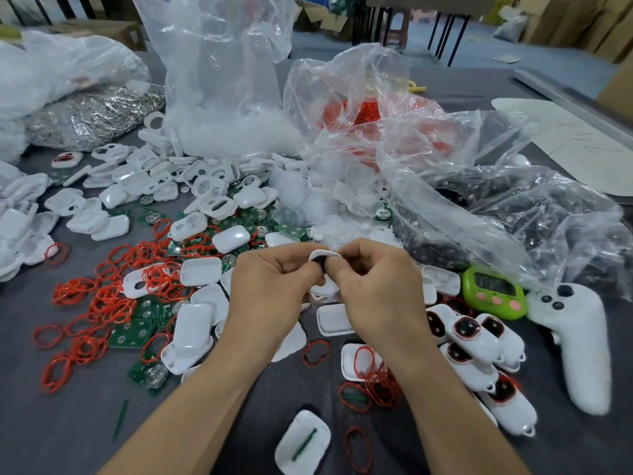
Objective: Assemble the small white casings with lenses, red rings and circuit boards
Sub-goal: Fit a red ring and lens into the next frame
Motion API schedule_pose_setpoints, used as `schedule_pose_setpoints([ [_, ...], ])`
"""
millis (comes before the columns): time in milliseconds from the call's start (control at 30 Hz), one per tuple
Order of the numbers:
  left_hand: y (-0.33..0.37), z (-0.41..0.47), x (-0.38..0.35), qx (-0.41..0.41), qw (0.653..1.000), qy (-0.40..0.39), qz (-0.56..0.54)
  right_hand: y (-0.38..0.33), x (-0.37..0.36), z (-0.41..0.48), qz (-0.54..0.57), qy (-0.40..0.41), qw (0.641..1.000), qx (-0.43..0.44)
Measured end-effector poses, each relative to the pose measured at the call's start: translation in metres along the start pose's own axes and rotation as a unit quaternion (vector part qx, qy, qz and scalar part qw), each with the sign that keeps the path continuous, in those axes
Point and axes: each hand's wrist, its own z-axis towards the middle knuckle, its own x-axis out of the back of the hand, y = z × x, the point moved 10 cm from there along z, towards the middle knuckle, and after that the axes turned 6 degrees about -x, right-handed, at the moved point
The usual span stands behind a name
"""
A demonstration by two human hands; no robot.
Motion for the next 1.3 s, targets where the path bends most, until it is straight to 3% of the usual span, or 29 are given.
schedule_pose_setpoints([
  [100,-0.005,-0.003,-0.009,0.019,0.999,-0.037,0.007,-0.003,0.005,0.001,-0.016,0.025,0.999,0.015],
  [167,-0.003,-0.004,-0.013,0.015,0.998,-0.062,0.01,-0.001,0.003,0.002,-0.003,-0.001,1.0,0.008],
  [233,0.006,-0.001,-0.008,-0.024,0.997,-0.049,0.058,-0.001,0.0,0.001,0.039,-0.048,0.998,-0.004],
  [300,0.012,0.001,0.002,-0.034,0.997,-0.004,0.068,-0.005,0.011,0.004,0.064,-0.038,0.997,-0.001],
  [433,-0.011,0.001,0.018,0.114,0.981,0.064,-0.141,-0.003,0.069,0.027,-0.006,0.099,0.995,-0.006],
  [533,-0.02,0.002,0.021,0.171,0.958,0.075,-0.217,-0.017,0.082,0.055,-0.151,0.1,0.983,0.021],
  [600,-0.02,0.002,0.019,0.187,0.95,0.07,-0.241,-0.023,0.066,0.079,-0.276,0.047,0.96,0.021],
  [700,-0.018,0.004,0.016,0.183,0.948,0.055,-0.256,-0.027,0.027,0.105,-0.483,-0.044,0.872,0.06],
  [767,-0.017,0.004,0.016,0.182,0.948,0.046,-0.259,-0.028,0.015,0.111,-0.548,-0.063,0.831,0.073],
  [867,-0.016,0.003,0.015,0.185,0.949,0.036,-0.253,-0.023,0.011,0.11,-0.574,-0.106,0.808,0.08],
  [967,-0.014,0.003,0.015,0.177,0.959,0.02,-0.221,-0.013,0.014,0.105,-0.55,-0.112,0.825,0.062],
  [1100,-0.015,0.002,0.009,0.179,0.961,-0.003,-0.212,-0.013,0.026,0.099,-0.497,-0.049,0.864,0.069],
  [1300,-0.021,0.001,-0.001,0.196,0.948,-0.032,-0.248,-0.012,0.056,0.082,-0.24,0.024,0.969,0.053],
])
